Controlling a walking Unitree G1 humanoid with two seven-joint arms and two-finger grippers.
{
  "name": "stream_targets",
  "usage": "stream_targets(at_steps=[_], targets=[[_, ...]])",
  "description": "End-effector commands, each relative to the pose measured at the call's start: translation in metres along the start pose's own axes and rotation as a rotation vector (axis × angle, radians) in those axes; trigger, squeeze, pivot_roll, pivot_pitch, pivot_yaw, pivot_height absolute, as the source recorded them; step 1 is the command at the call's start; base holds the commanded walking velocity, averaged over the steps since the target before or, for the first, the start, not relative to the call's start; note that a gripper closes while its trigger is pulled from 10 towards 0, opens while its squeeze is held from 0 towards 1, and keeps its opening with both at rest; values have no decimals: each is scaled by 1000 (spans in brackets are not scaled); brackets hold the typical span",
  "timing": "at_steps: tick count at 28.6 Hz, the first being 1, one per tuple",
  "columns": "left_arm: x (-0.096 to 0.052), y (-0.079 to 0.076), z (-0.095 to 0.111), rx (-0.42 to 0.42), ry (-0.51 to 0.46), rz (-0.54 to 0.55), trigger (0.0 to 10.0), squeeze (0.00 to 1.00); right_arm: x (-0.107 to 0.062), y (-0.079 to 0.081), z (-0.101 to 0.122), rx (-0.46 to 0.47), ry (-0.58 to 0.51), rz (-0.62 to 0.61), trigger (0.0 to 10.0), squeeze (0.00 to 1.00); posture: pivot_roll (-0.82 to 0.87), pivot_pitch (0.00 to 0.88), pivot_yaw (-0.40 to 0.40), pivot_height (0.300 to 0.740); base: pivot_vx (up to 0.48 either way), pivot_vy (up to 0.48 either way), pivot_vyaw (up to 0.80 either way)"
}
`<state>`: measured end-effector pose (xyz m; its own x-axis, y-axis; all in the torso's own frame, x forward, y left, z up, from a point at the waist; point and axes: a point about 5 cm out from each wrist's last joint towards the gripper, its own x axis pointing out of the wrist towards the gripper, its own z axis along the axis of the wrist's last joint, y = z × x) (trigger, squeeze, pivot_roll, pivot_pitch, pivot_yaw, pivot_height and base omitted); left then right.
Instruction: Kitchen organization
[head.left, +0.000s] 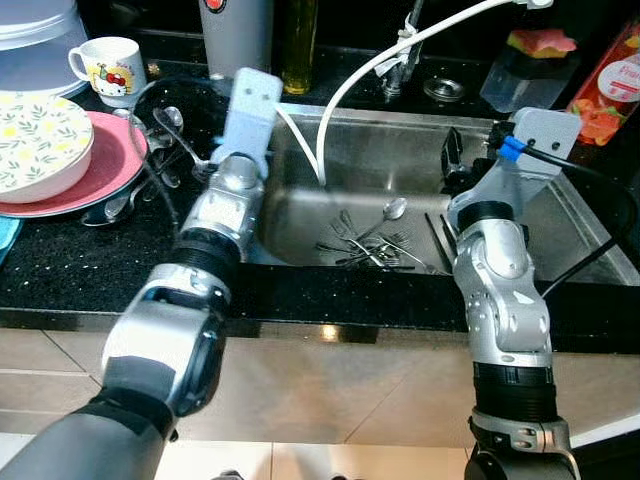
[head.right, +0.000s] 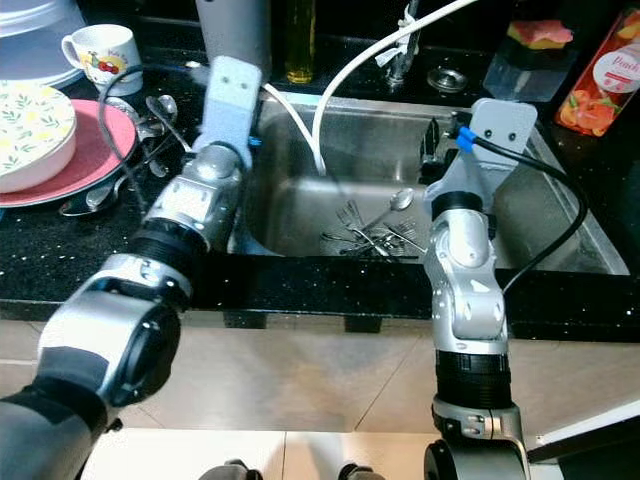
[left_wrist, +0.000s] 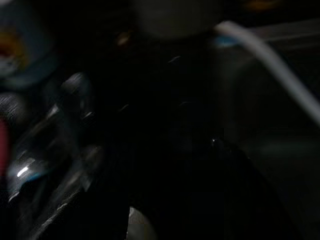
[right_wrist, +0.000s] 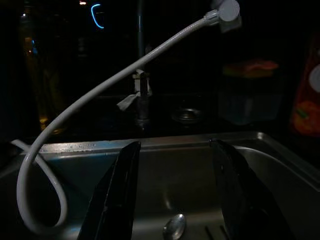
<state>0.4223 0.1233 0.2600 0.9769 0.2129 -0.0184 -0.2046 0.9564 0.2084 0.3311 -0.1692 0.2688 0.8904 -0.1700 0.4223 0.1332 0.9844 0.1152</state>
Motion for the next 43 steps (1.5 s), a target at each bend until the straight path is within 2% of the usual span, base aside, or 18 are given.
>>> stream_targets(at_steps=[1,5,8,13,17,23,26,32,35,38,43], targets=[[2,5,5,-26,9,29,10000,0,1,0,1,-9,-11,1,10000,0,180,89,-58,740,0,0,0],[4,11,3,-89,64,59,10000,0,1,-2,2,-8,-12,0,10000,0,182,87,-55,740,0,0,0],[5,16,4,-94,58,79,10000,0,0,-2,2,-8,-13,-4,10000,0,184,81,-55,740,0,0,0],[6,16,1,-130,90,79,10000,0,0,-2,2,-5,-15,-6,10000,0,182,80,-55,740,0,0,0],[5,13,-3,-194,146,79,10000,0,1,-2,2,-3,-18,-3,10000,0,182,81,-56,740,0,0,0],[5,20,-13,-195,209,161,10000,0,1,-2,2,-4,-16,-4,10000,0,181,90,-54,740,0,0,0],[6,23,-12,-179,194,165,10000,0,1,-2,3,-2,-16,-5,10000,0,184,86,-57,740,0,0,0],[8,27,9,-136,53,177,10000,0,1,0,2,0,-15,0,10000,0,181,92,-55,740,0,0,0],[7,29,13,-122,24,203,10000,0,1,0,2,4,-14,0,10000,0,184,93,-55,740,0,0,0],[7,28,14,-144,23,214,10000,0,2,0,1,6,-13,0,10000,0,184,86,-60,740,0,0,0],[6,24,4,-198,105,204,10000,0,2,0,2,9,-12,3,10000,0,178,84,-63,740,0,0,0]])
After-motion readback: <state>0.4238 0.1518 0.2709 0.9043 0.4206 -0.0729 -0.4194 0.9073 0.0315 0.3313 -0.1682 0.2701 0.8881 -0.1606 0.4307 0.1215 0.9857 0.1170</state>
